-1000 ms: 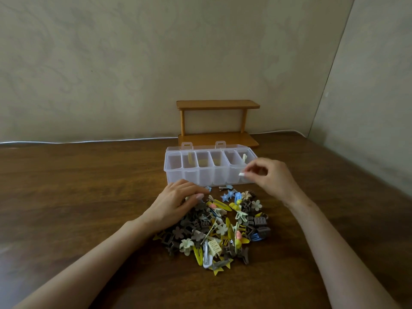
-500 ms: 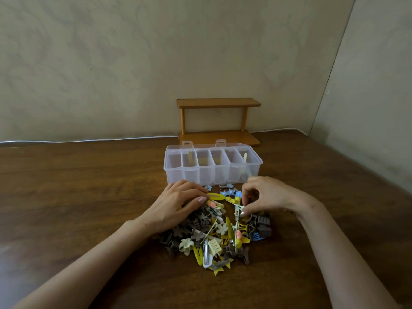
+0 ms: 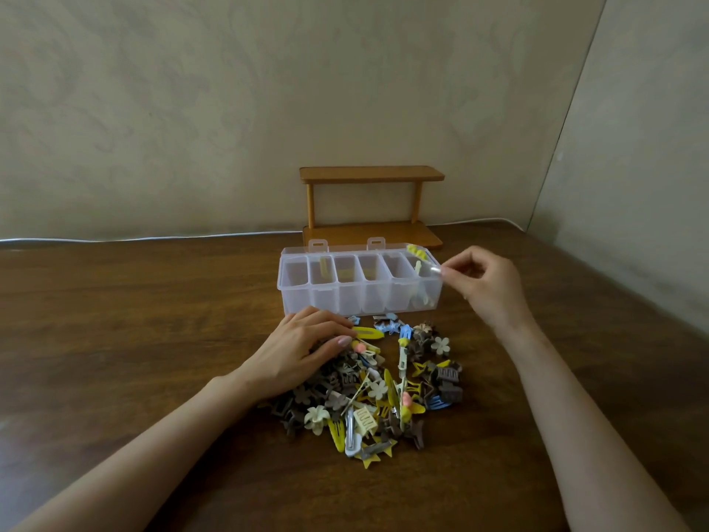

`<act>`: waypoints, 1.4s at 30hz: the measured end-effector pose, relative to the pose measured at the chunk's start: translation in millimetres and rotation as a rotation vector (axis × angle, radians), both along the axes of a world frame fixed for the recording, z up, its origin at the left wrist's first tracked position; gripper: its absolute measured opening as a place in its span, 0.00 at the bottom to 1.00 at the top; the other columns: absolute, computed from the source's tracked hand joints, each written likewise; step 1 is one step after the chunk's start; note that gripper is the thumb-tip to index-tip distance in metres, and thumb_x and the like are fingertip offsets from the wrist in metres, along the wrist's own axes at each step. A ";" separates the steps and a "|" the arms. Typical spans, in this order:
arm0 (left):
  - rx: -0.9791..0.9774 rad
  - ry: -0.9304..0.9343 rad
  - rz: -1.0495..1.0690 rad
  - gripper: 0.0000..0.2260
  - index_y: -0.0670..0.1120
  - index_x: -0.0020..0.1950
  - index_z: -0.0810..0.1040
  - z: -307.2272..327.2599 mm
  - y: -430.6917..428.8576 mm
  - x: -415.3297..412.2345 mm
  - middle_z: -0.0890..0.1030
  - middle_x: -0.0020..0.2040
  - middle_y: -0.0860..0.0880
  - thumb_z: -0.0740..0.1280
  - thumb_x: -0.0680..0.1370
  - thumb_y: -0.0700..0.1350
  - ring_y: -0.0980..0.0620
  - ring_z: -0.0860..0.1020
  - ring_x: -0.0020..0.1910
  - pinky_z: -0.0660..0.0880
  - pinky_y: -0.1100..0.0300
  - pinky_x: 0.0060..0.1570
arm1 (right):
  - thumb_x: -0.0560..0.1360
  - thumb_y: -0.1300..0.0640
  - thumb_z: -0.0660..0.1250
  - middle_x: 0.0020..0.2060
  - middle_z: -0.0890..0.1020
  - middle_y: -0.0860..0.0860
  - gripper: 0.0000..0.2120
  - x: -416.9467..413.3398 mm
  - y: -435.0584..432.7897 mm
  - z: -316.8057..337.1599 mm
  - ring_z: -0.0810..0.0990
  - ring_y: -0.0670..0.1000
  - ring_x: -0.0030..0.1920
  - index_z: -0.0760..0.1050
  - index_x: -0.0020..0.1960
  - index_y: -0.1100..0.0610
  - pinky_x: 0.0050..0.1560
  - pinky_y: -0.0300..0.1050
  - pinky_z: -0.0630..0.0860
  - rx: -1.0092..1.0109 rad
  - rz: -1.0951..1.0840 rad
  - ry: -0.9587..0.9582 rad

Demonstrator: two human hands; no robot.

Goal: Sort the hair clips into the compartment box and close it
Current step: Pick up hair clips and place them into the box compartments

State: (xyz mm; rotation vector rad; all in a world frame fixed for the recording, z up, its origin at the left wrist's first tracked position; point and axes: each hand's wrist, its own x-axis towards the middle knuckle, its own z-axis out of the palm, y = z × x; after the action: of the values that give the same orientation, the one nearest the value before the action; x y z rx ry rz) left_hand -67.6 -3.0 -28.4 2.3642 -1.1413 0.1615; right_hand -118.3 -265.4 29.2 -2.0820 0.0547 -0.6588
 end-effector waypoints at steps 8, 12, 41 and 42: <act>0.003 -0.002 -0.005 0.29 0.58 0.63 0.74 -0.1 -0.1 1.1 0.73 0.63 0.62 0.44 0.74 0.69 0.66 0.65 0.63 0.63 0.61 0.62 | 0.74 0.55 0.68 0.39 0.80 0.48 0.04 26.0 -6.0 -15.1 0.76 0.46 0.38 0.78 0.45 0.56 0.31 0.36 0.66 -0.185 -0.359 -0.026; 0.002 -0.004 -0.006 0.30 0.58 0.63 0.74 0.7 0.7 -0.3 0.73 0.63 0.61 0.43 0.74 0.70 0.66 0.65 0.63 0.64 0.60 0.62 | 0.73 0.47 0.69 0.38 0.77 0.47 0.09 33.9 -1.0 -13.7 0.75 0.46 0.37 0.75 0.48 0.51 0.30 0.38 0.65 -0.313 -0.328 0.048; 0.009 -0.014 0.007 0.29 0.57 0.65 0.73 -2.0 0.7 1.7 0.73 0.63 0.61 0.44 0.74 0.68 0.65 0.65 0.63 0.63 0.62 0.61 | 0.70 0.56 0.72 0.46 0.74 0.45 0.07 -7.0 25.3 -19.7 0.69 0.41 0.46 0.79 0.43 0.43 0.48 0.43 0.71 -0.683 0.526 0.413; 0.007 -0.016 0.007 0.29 0.57 0.65 0.73 -1.9 0.8 1.6 0.73 0.63 0.61 0.44 0.74 0.68 0.65 0.65 0.63 0.63 0.62 0.61 | 0.70 0.55 0.73 0.45 0.74 0.46 0.06 -6.6 25.4 -20.8 0.69 0.42 0.46 0.79 0.42 0.44 0.48 0.43 0.71 -0.669 0.523 0.400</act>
State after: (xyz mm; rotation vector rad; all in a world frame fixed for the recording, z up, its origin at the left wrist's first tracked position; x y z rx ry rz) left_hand -65.9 -2.2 -30.3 2.3774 -1.1434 0.1785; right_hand -124.9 -239.9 8.4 -2.6825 -0.5334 0.0928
